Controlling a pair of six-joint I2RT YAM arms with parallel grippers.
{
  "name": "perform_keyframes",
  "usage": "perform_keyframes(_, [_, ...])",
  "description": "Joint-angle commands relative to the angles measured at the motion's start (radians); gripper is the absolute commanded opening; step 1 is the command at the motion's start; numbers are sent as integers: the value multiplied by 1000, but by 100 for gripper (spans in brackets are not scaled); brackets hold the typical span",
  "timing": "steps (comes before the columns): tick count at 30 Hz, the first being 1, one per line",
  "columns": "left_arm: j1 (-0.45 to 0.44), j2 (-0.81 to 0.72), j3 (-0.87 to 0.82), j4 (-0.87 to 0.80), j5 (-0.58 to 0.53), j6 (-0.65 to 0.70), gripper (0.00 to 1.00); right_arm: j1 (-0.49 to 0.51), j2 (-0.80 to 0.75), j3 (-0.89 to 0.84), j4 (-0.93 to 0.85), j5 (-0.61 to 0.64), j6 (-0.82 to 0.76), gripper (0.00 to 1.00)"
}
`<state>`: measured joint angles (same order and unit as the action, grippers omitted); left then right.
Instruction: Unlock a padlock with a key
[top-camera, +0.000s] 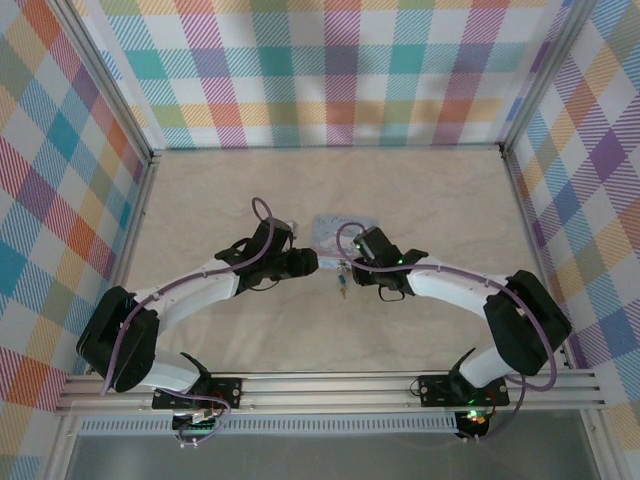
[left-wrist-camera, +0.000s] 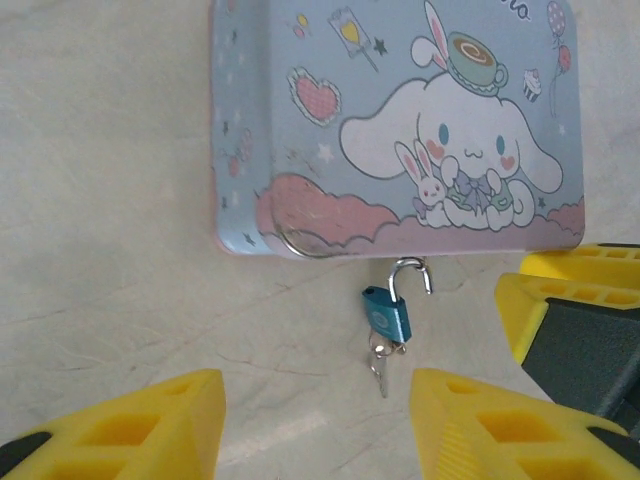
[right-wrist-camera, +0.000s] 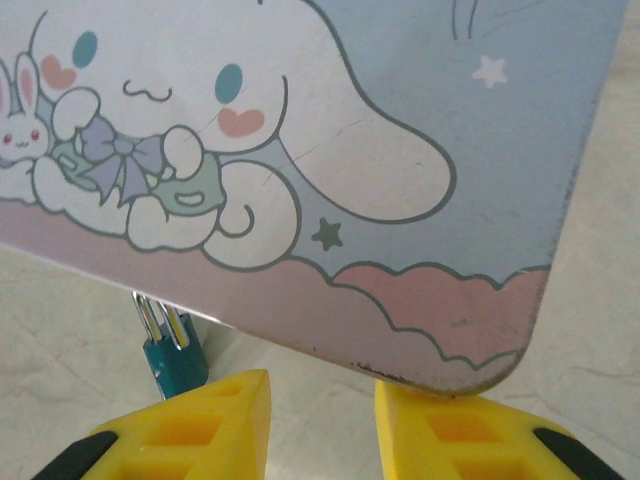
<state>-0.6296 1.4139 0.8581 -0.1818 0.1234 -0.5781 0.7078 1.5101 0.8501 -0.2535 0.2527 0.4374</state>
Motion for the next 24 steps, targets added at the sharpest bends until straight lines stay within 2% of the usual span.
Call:
perform_keyframes(1, [16,18,62,-37,-53,21,53,-11,13,46,-5,-11,-37,35])
perform_keyframes(5, [35,64,117,-66,-82,28,57,-11,-20,40,-19,-16,-37,38])
perform_keyframes(7, [48,93,149,-83,-87,31,58,-10,-70,9,-20,-22,-23,43])
perform_keyframes(13, [101,207,258,-87,26,31,60,-4,-222,-76,-58,-45,-23,51])
perform_keyframes(18, [118,310,339,-104,72,39,59,16,-273,-124,-81,-50,-21,50])
perform_keyframes(24, [130,418,445,-160,96,55,52,53,-267,-170,-41,-62,13,49])
